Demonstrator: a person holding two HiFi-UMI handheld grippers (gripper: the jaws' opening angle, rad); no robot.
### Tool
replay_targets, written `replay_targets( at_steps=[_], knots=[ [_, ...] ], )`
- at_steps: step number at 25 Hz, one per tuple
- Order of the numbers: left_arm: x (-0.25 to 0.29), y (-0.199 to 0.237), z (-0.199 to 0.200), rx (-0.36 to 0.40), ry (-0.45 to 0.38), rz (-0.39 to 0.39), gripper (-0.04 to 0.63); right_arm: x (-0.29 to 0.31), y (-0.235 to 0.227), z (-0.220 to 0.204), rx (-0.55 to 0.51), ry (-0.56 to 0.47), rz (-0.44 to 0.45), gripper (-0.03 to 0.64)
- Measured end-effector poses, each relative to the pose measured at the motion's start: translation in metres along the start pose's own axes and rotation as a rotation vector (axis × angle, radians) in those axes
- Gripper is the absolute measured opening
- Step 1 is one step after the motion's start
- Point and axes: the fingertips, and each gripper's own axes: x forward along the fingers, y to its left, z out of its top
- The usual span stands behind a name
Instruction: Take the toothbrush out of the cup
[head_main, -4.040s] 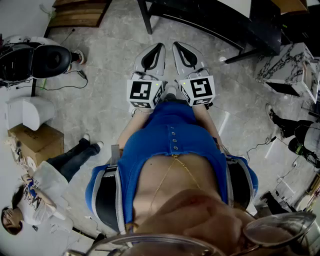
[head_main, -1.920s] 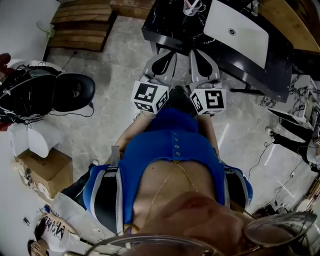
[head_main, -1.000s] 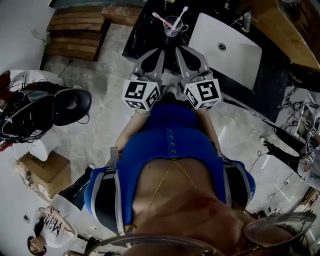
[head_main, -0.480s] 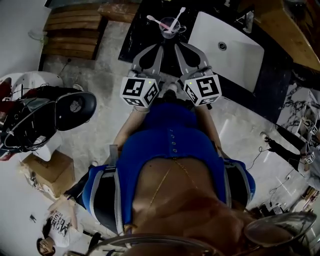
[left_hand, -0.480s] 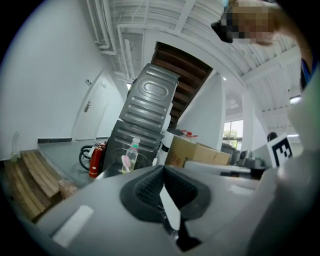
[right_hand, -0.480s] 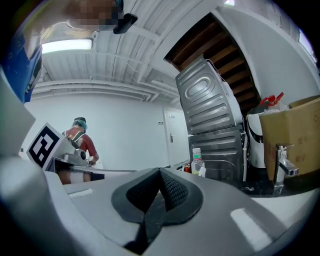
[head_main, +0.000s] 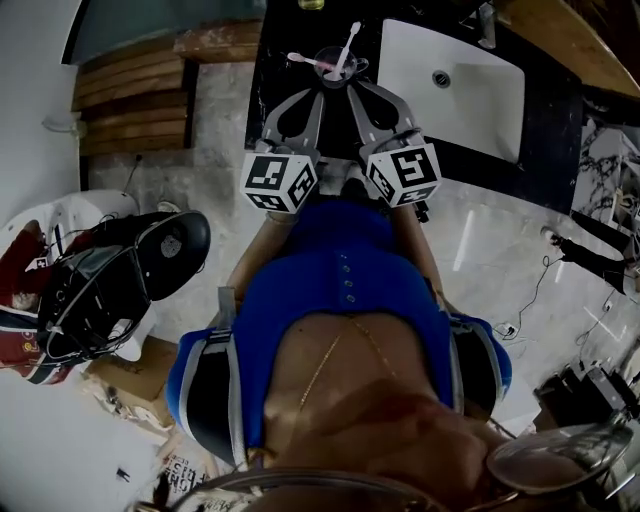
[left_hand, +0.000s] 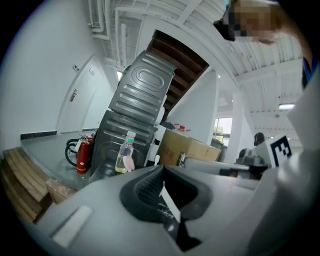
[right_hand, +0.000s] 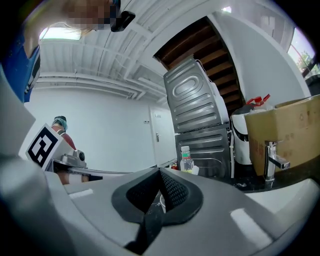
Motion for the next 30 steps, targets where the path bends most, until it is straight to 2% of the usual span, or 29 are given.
replay_targets(
  at_steps=[7, 13, 24, 30],
  knots=[
    [0.006, 0.019, 0.001, -0.02, 0.015, -0.039, 0.003, 0.011, 0.002, -0.003, 0.0, 0.013, -0.053, 0.002],
    [0.018, 0.039, -0.013, -0.12, 0.04, -0.044, 0.007, 0.013, -0.006, -0.003, -0.007, 0.024, -0.099, 0.002],
    [0.048, 0.067, -0.042, -0.2, 0.088, -0.071, 0.087, 0.002, -0.03, -0.019, -0.003, 0.071, -0.202, 0.002],
    [0.068, 0.074, -0.043, -0.218, 0.054, -0.089, 0.103, -0.002, -0.039, -0.027, -0.006, 0.1, -0.239, 0.002]
  ],
)
